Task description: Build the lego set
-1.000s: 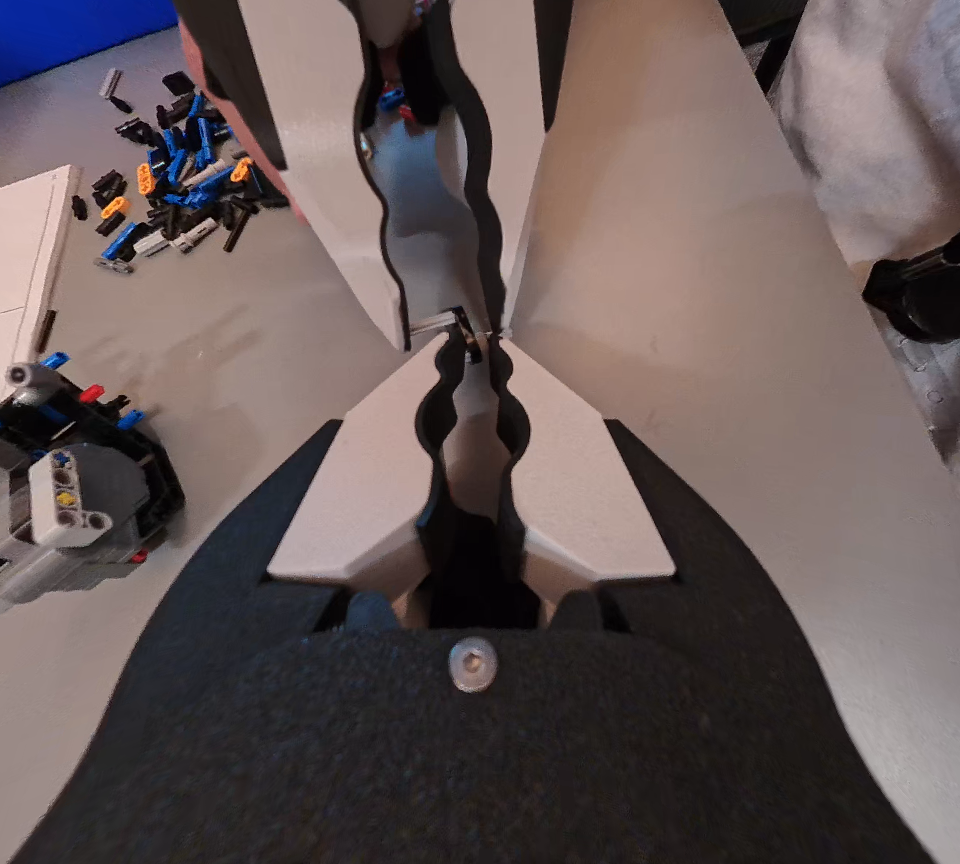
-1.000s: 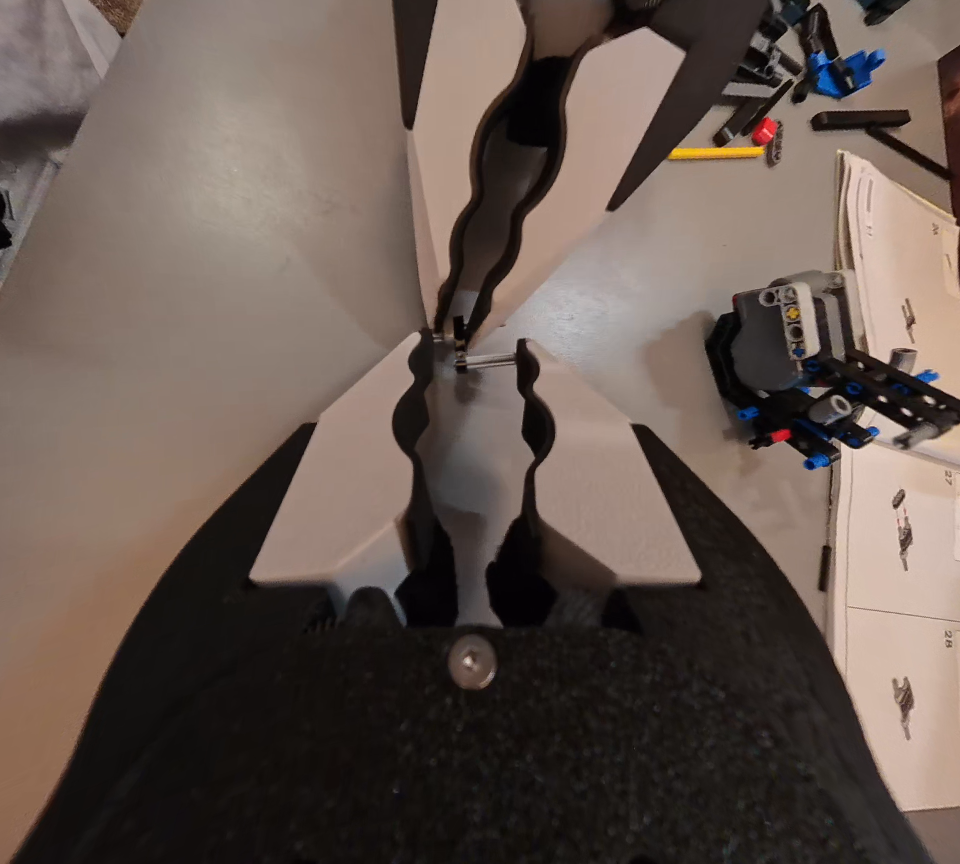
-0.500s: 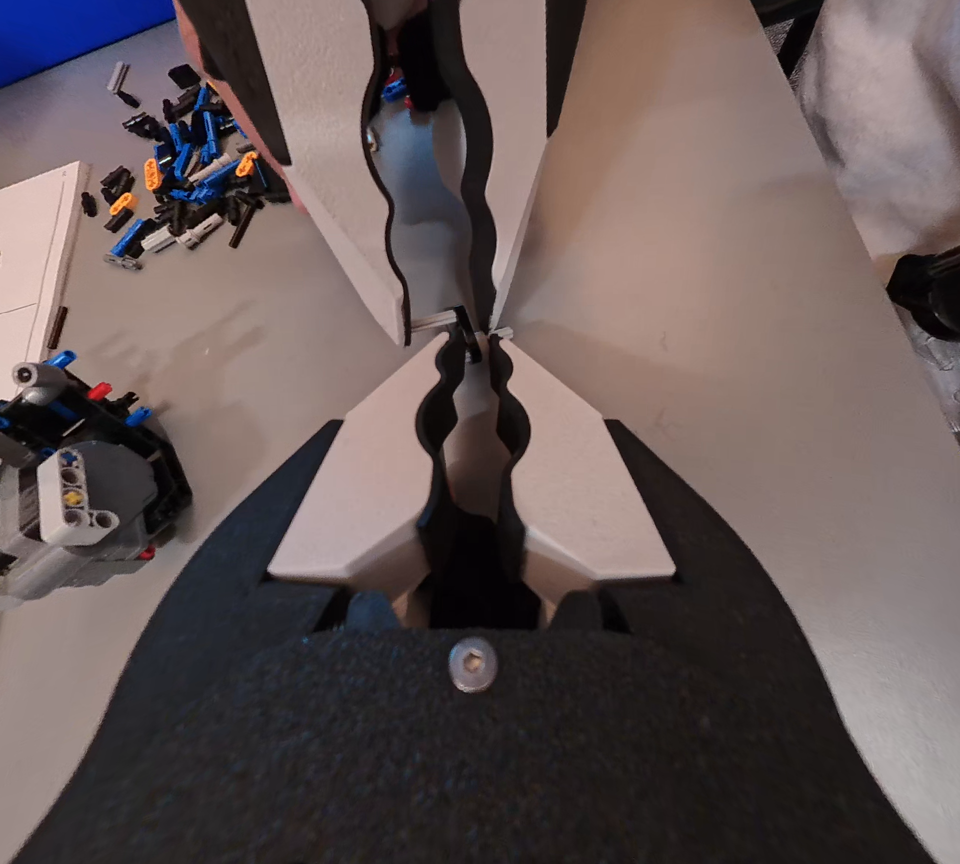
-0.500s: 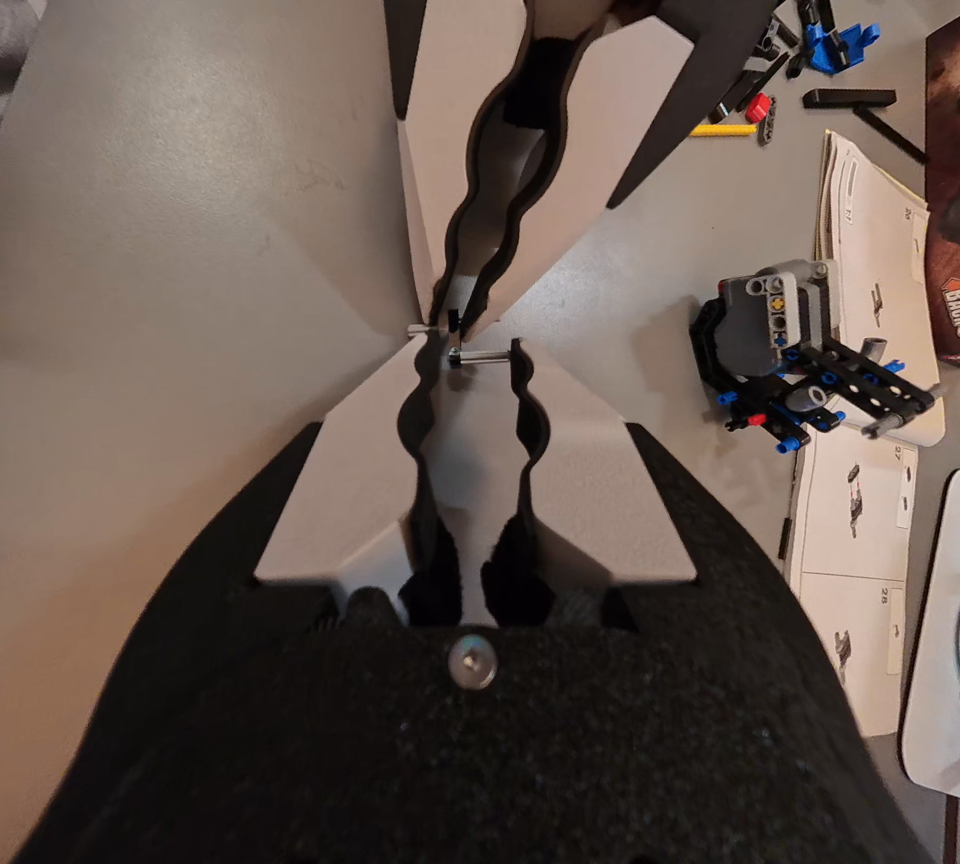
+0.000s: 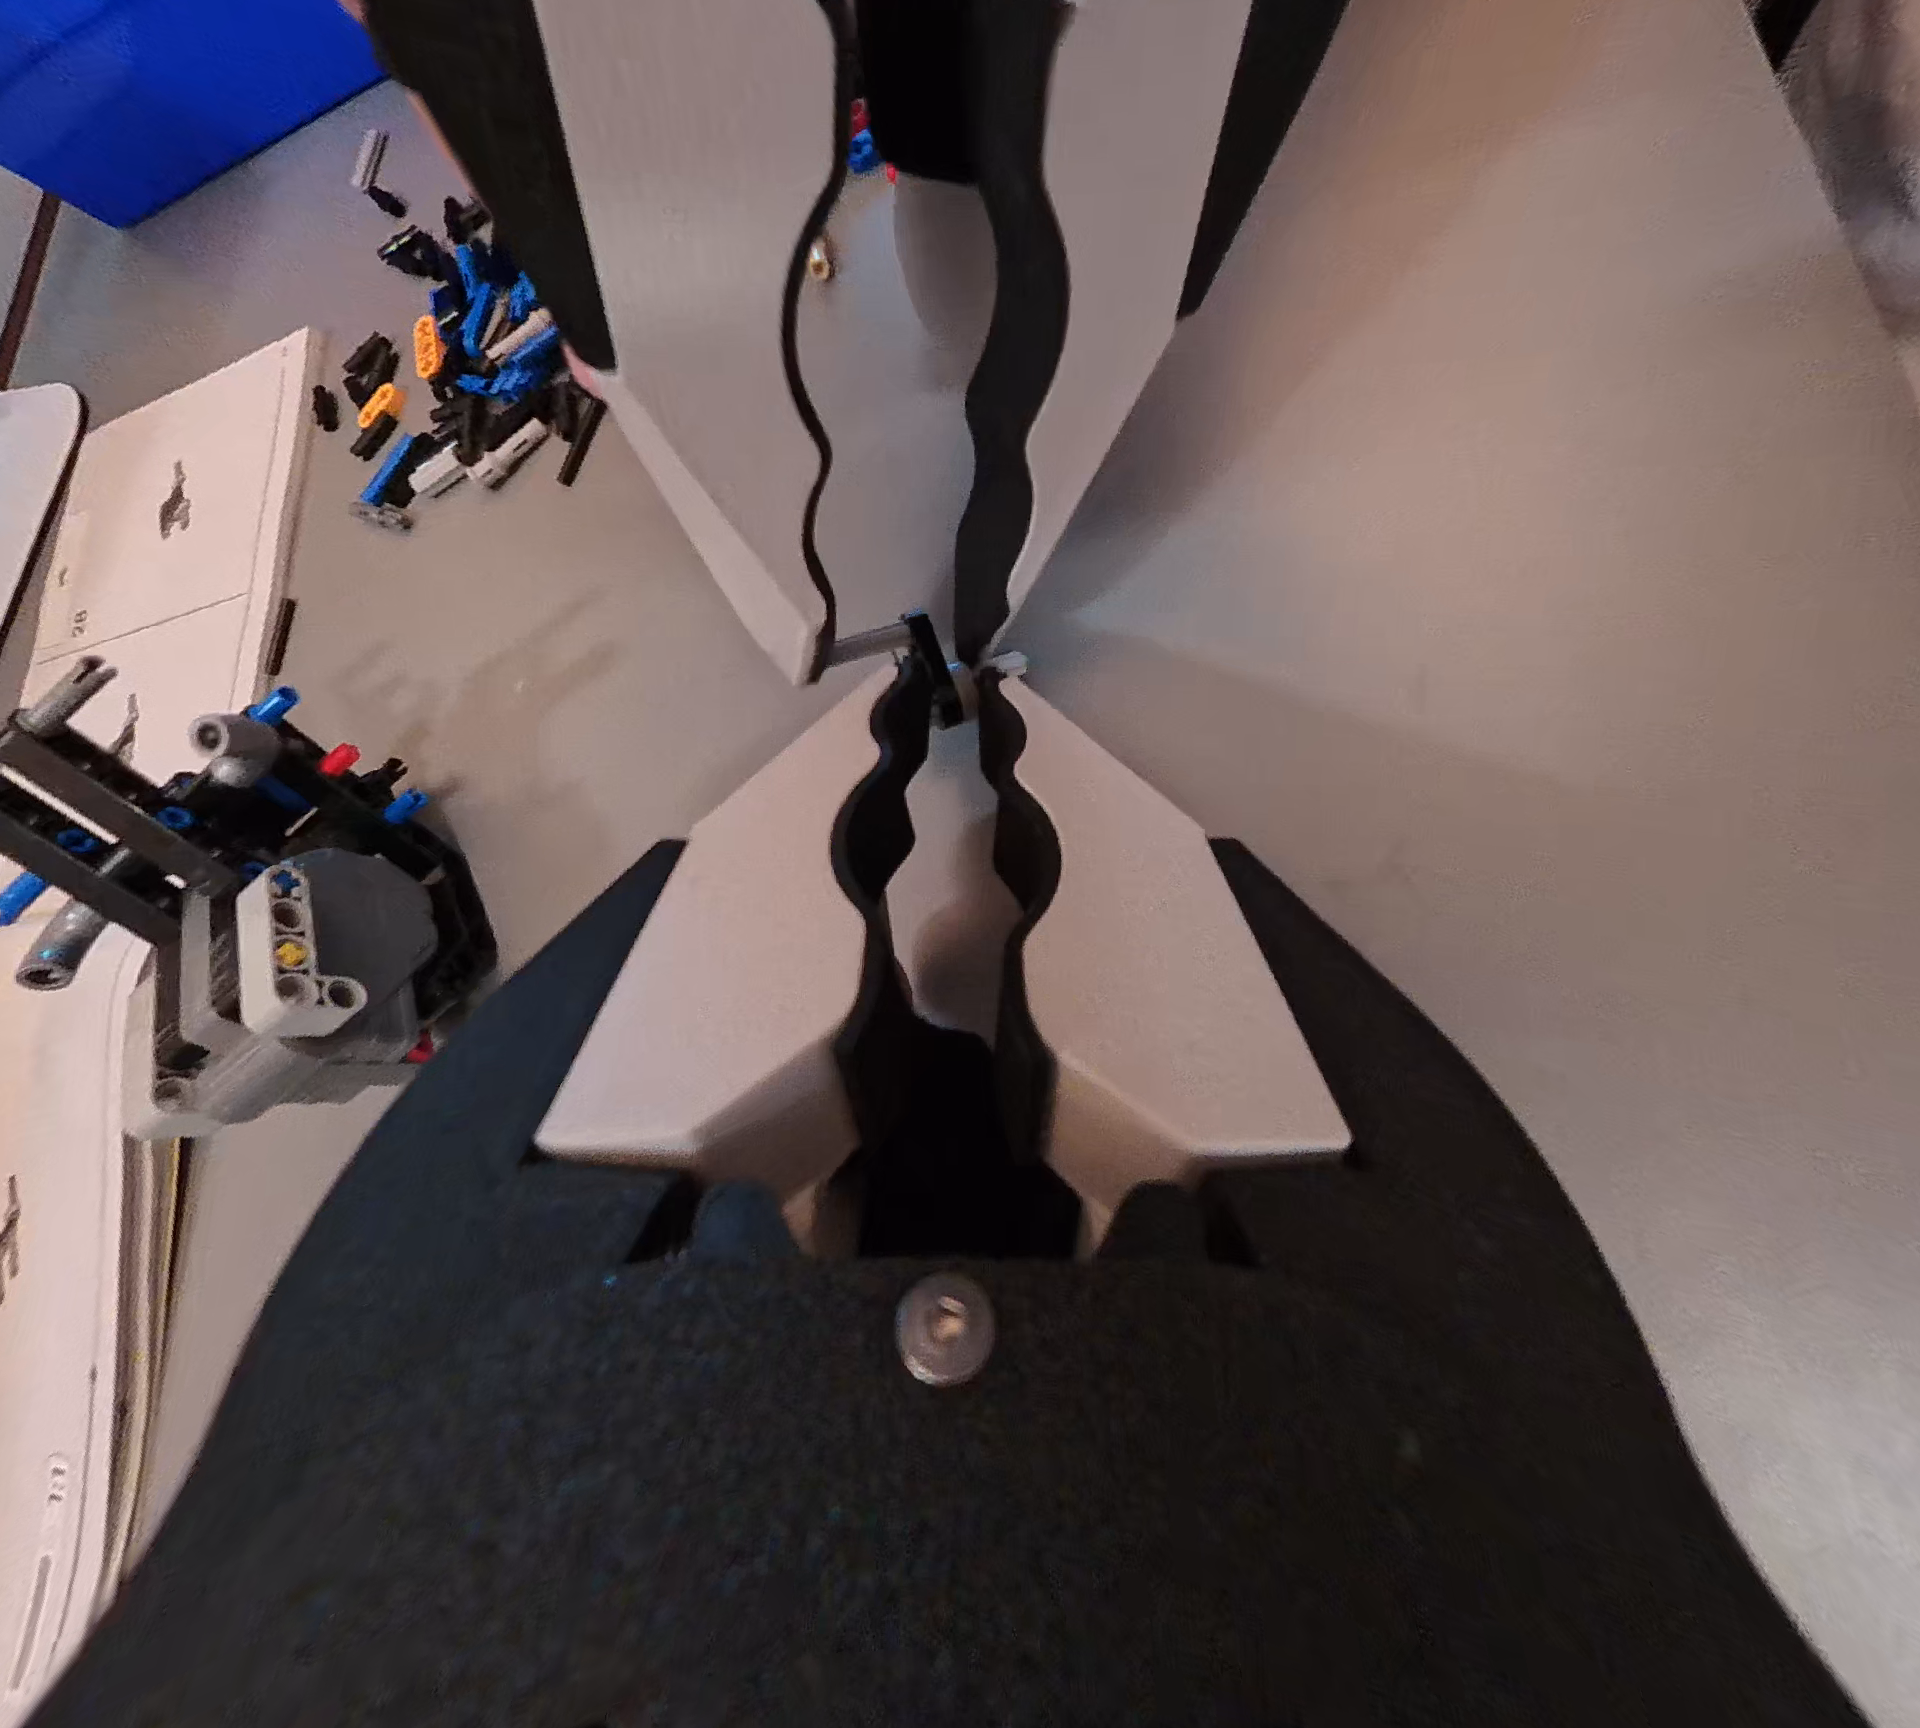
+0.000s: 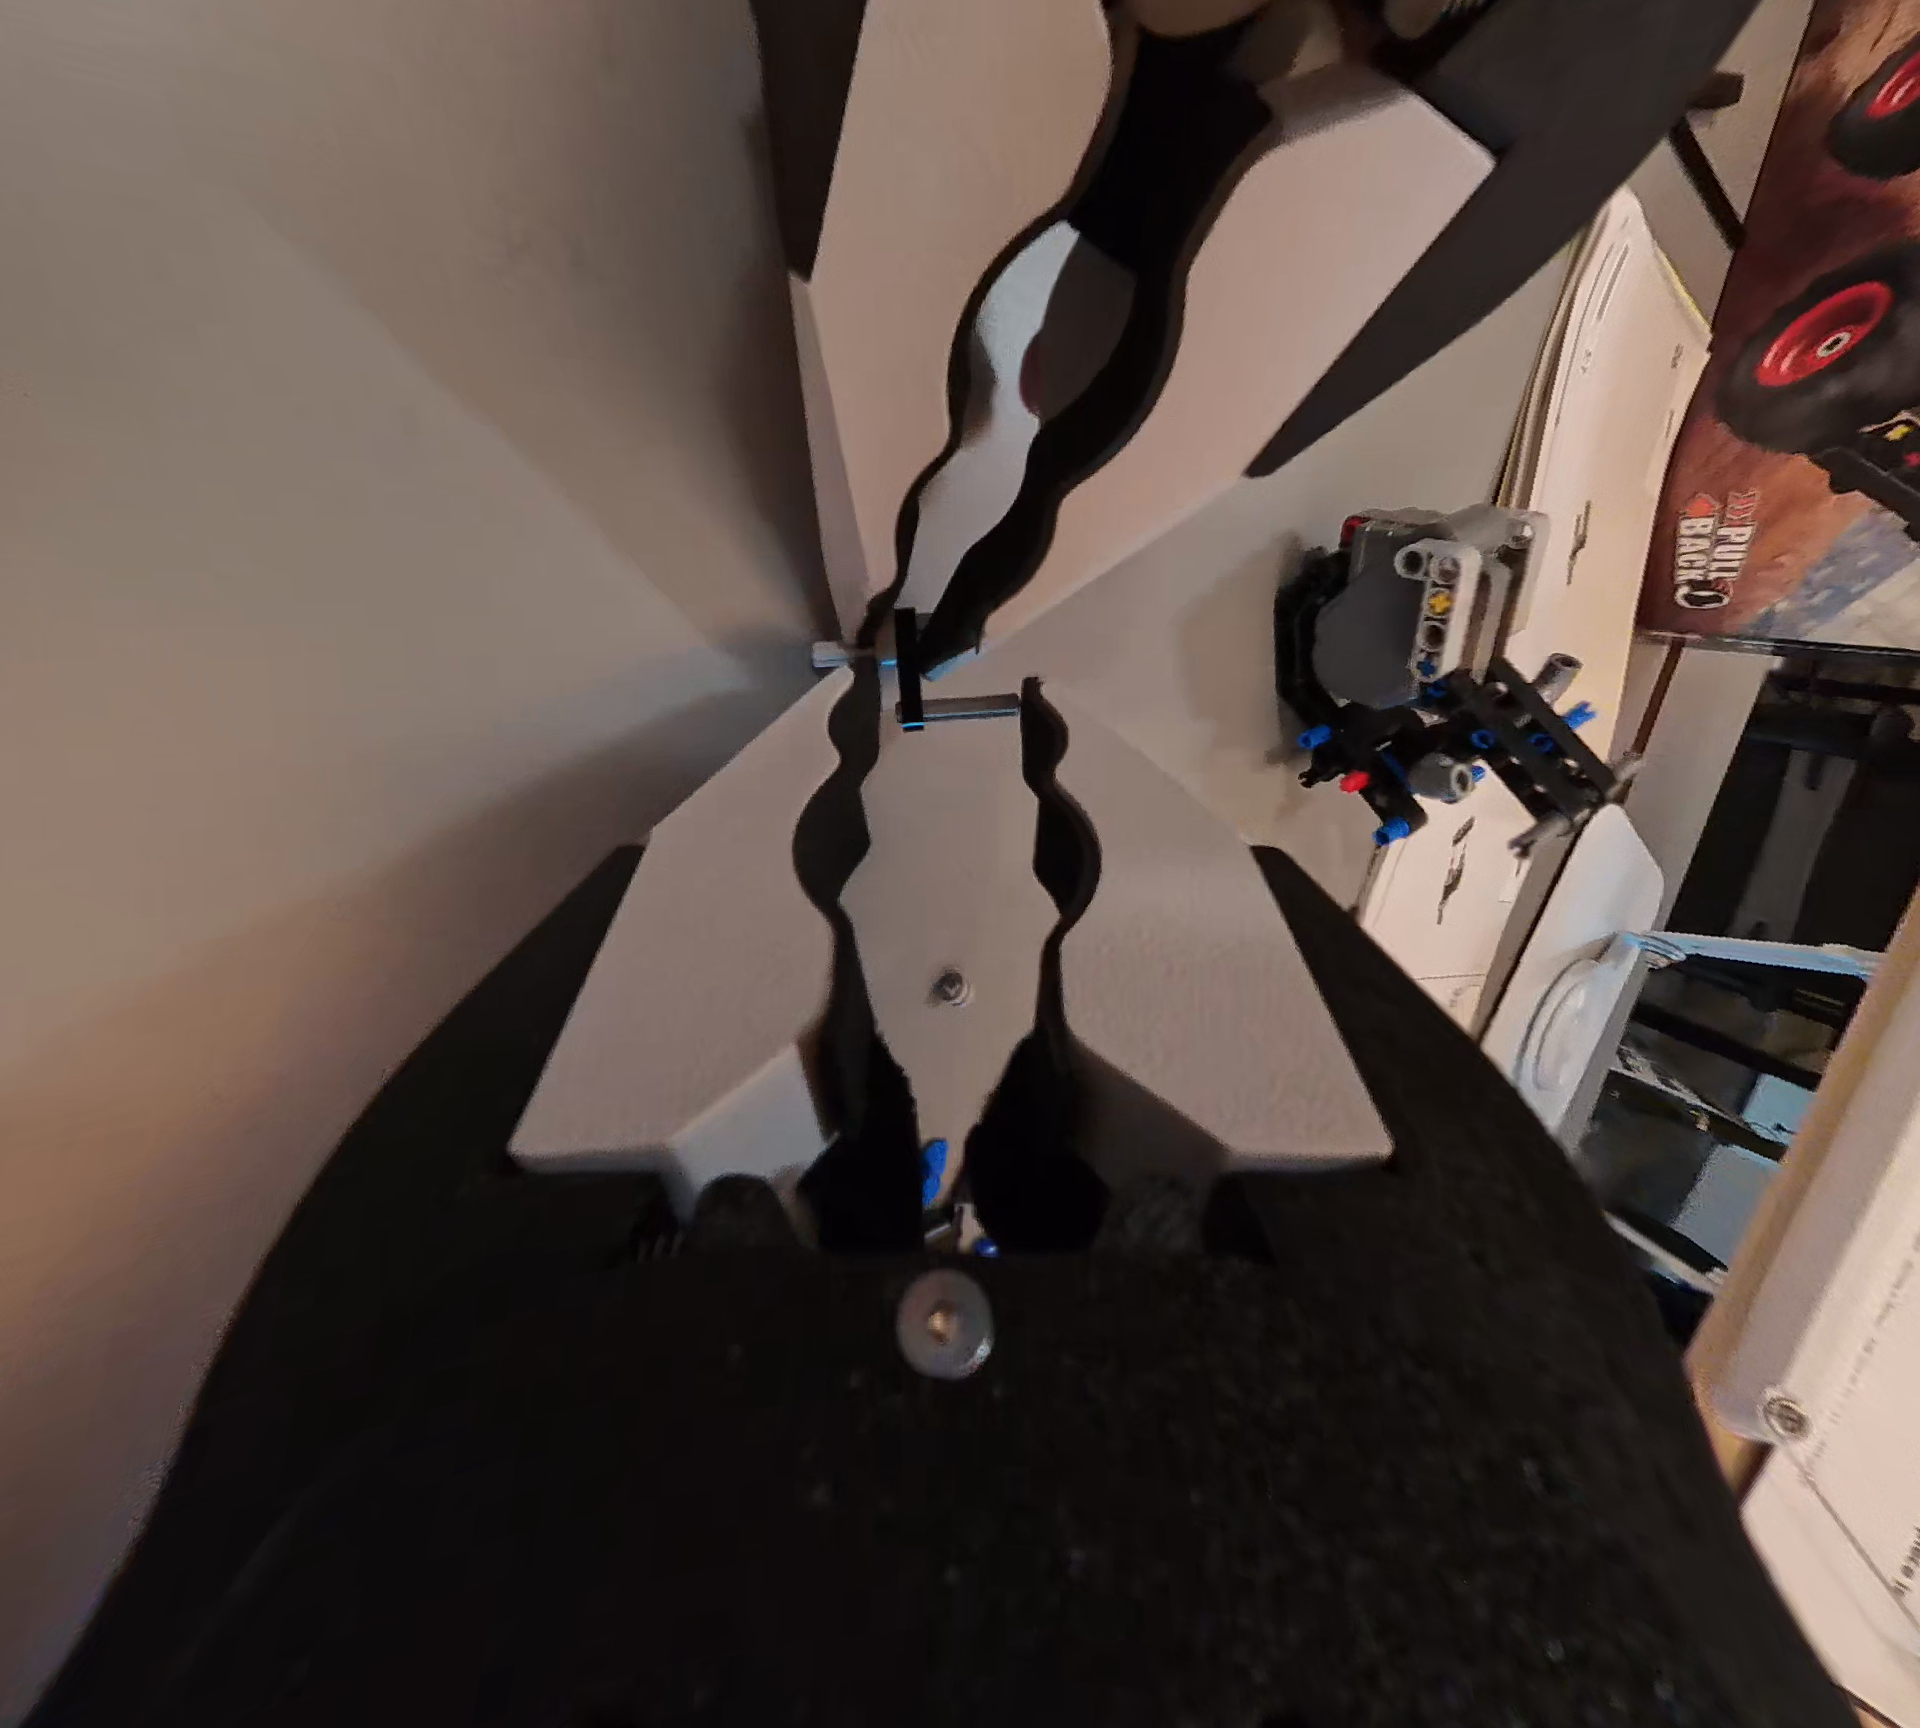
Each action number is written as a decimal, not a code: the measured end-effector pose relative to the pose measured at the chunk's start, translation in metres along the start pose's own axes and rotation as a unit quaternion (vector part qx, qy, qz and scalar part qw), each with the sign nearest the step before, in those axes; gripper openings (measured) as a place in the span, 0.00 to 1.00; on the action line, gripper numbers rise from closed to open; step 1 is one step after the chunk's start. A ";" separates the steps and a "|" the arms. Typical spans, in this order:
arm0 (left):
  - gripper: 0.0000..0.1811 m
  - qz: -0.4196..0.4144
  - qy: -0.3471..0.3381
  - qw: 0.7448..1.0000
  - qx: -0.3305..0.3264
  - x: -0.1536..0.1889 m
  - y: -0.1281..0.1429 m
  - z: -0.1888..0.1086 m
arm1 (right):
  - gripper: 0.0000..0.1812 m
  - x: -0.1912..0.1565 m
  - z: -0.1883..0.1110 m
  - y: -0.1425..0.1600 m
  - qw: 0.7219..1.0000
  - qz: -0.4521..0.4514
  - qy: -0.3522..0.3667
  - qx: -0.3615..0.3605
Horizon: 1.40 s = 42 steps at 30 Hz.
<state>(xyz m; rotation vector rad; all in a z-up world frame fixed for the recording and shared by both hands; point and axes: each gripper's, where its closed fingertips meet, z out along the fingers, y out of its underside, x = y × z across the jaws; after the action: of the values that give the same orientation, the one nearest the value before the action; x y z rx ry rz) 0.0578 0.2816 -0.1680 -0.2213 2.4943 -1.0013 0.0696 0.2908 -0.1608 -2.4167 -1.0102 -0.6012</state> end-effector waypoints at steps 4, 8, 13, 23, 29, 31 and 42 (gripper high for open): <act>0.04 0.000 -0.001 1.000 0.000 0.000 0.001 -0.001 | 0.15 0.004 0.002 0.003 0.999 -0.013 0.019 -0.022; 0.04 0.003 -0.001 1.000 0.002 0.000 0.001 -0.001 | 0.14 0.003 0.004 0.003 0.999 -0.014 0.015 -0.024; 0.04 0.006 -0.002 1.000 -0.002 0.000 0.001 -0.001 | 0.13 0.002 0.005 0.002 0.999 -0.019 0.015 -0.030; 0.04 -0.014 -0.008 1.000 0.002 -0.002 -0.001 0.001 | 0.12 0.003 0.005 0.006 0.998 -0.032 0.023 -0.054; 0.04 -0.011 -0.011 1.000 0.002 -0.002 -0.002 0.001 | 0.12 0.003 0.005 0.007 0.998 -0.031 0.025 -0.049; 0.04 -0.014 -0.015 1.000 0.001 -0.004 0.000 0.001 | 0.13 0.005 0.006 0.006 0.999 -0.006 0.020 -0.038; 0.04 -0.019 -0.024 1.000 0.003 -0.007 -0.001 0.005 | 0.13 0.005 0.003 0.010 0.999 0.027 0.011 -0.015</act>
<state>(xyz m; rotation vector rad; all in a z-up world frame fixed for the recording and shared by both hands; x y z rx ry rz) 0.0658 0.2803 -0.1680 -0.2889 2.4518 -1.0055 0.0806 0.2892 -0.1631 -2.4504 -0.9313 -0.6273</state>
